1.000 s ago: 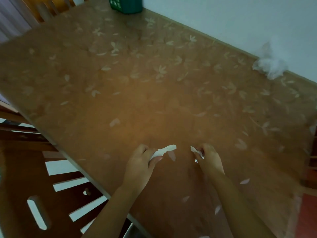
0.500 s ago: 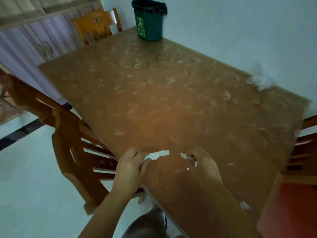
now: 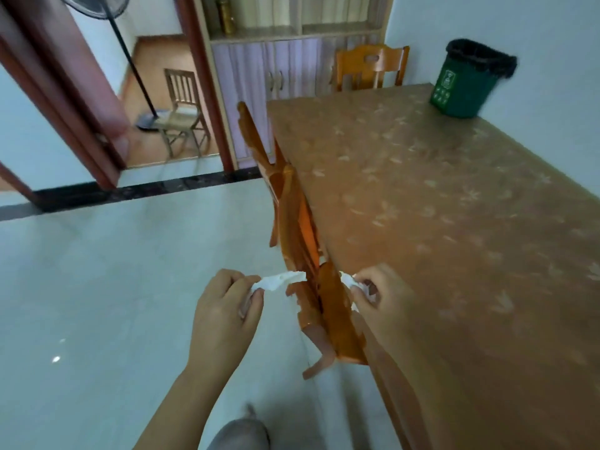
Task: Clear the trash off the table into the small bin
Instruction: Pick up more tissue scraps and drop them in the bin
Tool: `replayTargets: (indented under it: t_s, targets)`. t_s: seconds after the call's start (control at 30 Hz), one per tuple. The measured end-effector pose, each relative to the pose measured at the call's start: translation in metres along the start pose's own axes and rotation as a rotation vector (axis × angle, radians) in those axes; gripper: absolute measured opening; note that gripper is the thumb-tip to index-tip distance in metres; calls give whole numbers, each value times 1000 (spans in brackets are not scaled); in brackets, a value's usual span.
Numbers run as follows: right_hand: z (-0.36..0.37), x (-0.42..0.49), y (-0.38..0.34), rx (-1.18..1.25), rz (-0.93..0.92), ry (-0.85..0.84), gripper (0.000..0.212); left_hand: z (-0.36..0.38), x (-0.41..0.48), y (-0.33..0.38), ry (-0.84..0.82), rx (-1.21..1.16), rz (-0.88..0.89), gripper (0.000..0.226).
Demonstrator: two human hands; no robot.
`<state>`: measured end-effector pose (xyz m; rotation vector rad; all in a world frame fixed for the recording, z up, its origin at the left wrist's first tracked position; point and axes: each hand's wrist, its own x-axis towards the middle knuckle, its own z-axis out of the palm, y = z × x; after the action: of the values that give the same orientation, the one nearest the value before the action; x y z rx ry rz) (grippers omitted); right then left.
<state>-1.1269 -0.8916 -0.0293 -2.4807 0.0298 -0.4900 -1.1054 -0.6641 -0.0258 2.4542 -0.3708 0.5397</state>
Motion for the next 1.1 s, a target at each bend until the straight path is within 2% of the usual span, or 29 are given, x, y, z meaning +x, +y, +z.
replayTargets:
  t_s: [0.13,0.27,0.4,0.57,0.7,0.87,0.97,1.1]
  targets:
    - [46,37,-54,40,-159,-60,6,-28,-4,-65,53,-17,-131,33]
    - [117,83,-112,135,-268,-125,6,-54,6,-148,83,10,-275,35]
    - [196,132,-171,134,-234,-206,7,-82,42,-231,95,36,-347,35]
    - [269,192,-226,97,-253,-210,10,-105,90,-314,52,56,-359,33]
    - [300,233,-230,57,-237,-219,11,-96,135,-361,10,34,-407,22]
    - [330,307,-209,-7,-195,-236,12,-62,211,-391,-23,-10,-356,24]
    - [347,369,-195,-15,-181,-200,13,-38,272,-408,-22,-19,-293,31]
    - [353,470,-188,-6,-218,-138,14,-13,366,-418,-46,-23,-278,28]
